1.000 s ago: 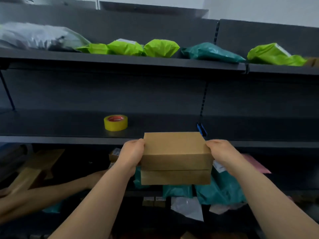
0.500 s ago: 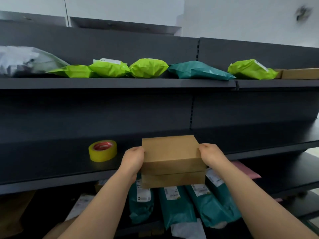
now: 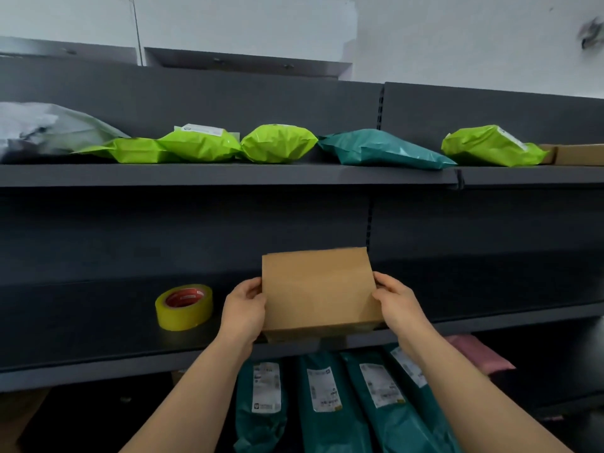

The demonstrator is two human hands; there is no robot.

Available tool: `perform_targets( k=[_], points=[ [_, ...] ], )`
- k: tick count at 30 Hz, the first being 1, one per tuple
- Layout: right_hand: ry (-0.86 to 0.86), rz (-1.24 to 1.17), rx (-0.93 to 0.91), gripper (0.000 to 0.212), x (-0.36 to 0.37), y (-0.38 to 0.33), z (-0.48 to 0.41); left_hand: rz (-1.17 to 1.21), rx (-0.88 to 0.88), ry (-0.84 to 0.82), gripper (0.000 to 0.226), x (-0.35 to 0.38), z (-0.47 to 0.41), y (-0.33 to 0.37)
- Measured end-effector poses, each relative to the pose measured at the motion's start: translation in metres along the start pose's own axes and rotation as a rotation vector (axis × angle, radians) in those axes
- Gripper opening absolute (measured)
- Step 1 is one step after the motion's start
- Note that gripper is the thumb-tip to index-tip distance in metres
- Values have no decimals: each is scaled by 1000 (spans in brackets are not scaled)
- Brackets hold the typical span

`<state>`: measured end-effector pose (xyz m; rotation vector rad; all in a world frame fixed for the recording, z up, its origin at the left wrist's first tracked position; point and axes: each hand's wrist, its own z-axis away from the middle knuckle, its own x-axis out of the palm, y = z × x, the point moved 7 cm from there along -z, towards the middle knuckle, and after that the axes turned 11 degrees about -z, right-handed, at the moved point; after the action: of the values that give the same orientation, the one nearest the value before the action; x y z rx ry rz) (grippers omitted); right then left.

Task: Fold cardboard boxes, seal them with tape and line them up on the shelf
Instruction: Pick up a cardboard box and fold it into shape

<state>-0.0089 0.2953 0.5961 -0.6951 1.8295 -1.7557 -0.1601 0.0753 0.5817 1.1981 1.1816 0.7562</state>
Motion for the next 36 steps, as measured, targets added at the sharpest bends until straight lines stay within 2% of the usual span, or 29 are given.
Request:
perform_targets(
  k=[10, 15, 18, 20, 23, 30, 31, 36],
  points=[
    [-106, -56, 47, 54, 11, 20, -26, -83, -54, 54, 49, 5, -14, -8],
    [-105, -110, 167, 27, 15, 26, -32, -25, -164, -38, 45, 9, -17, -6],
    [-108, -95, 201, 39, 14, 26, -39, 21, -238, -78, 38, 10, -20, -6],
    [-117, -92, 226, 57, 15, 26, -43, 18, -244, -91, 41, 10, -21, -4],
    [-138, -28, 261, 62, 17, 23, -43, 12, -236, -77, 43, 7, -23, 1],
    [-161, -18, 213, 14, 20, 25, -38, 53, -216, -48, 38, -3, -29, -6],
    [-163, -14, 190, 16, 20, 24, -37, 50, -204, -47, 39, -3, -31, -7],
    [-248, 60, 53, 61, 29, 9, -35, 62, -158, -50, 39, -4, -31, -6]
  ],
)
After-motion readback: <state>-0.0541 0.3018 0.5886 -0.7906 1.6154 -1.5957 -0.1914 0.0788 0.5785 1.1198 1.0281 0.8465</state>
